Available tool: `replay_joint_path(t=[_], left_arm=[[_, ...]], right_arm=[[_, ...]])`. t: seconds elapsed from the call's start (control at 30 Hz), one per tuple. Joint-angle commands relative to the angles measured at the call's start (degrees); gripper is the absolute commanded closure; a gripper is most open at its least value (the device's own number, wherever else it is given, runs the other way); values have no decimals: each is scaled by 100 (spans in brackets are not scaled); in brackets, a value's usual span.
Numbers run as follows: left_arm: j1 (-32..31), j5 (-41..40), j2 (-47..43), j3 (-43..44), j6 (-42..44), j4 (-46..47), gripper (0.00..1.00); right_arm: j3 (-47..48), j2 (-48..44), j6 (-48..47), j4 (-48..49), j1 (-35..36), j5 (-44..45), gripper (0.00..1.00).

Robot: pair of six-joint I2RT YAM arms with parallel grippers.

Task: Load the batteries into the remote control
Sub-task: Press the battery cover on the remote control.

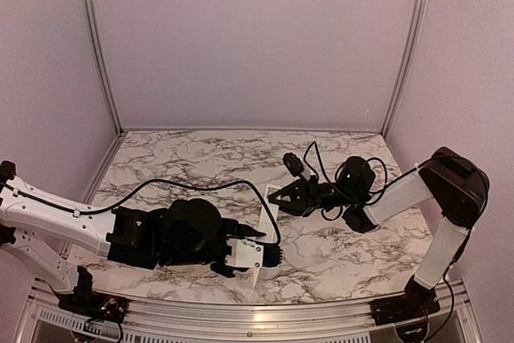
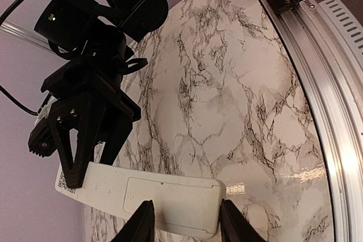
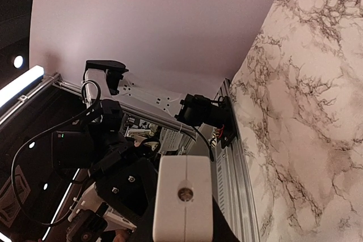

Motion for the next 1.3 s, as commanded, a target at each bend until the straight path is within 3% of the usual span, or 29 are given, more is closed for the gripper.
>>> replay_joint_path(t=[0.0,0.5,0.77,1.07,1.27], left_arm=[[-37,-141,174,134,119,166,61],[189,-393,110,-79,24,246,77],[211,-384,-174,-307,-263,428,63],[191,-182,-508,-441,-151,183,60],[201,-499,-1119,-697,-1019,798,34]], right_arm=[[191,-24,-61,55,86,35,100],[111,-71,-89,-32,359,26,100],[192,-258,-399,-455,238,7,100],[337,-366,-750,-964,151,-57,100],[348,-510,-882,-911,-33,-94,100]])
